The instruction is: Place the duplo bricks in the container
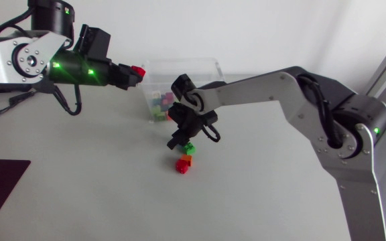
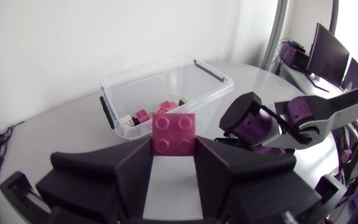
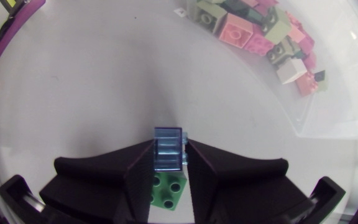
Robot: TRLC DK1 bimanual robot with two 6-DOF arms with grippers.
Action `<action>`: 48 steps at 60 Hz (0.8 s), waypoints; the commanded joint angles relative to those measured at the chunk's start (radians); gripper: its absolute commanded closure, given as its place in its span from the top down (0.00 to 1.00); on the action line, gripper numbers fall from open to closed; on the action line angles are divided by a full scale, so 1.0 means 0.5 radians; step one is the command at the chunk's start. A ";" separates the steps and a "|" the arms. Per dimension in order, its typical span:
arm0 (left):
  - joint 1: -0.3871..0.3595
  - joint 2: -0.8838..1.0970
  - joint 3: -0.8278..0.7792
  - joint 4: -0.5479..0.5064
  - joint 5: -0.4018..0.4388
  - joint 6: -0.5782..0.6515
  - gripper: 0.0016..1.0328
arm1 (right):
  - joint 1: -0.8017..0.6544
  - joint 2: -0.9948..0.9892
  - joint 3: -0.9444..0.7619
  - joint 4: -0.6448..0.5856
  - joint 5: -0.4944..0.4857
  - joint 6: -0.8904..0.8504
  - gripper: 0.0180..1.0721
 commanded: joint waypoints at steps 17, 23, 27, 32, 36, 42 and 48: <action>-0.029 0.345 0.298 0.123 -0.042 -0.162 0.19 | -0.028 -0.477 -0.423 0.178 -0.033 0.010 0.22; -0.045 0.458 0.406 0.148 -0.082 -0.214 0.19 | -0.050 -0.670 -0.558 0.230 -0.058 0.053 0.22; -0.063 0.526 0.473 0.154 -0.112 -0.230 0.19 | -0.074 -0.759 -0.613 0.243 -0.070 0.059 0.22; -0.082 0.618 0.556 0.166 -0.158 -0.260 0.22 | -0.111 -0.876 -0.663 0.252 -0.092 0.084 0.22; -0.097 0.667 0.599 0.185 -0.180 -0.273 0.26 | -0.142 -0.937 -0.687 0.252 -0.116 0.096 0.22; -0.125 0.762 0.697 0.185 -0.235 -0.276 0.37 | -0.191 -1.017 -0.709 0.255 -0.141 0.099 0.22; -0.155 0.854 0.798 0.185 -0.330 -0.279 0.60 | -0.228 -1.066 -0.712 0.264 -0.150 0.105 0.22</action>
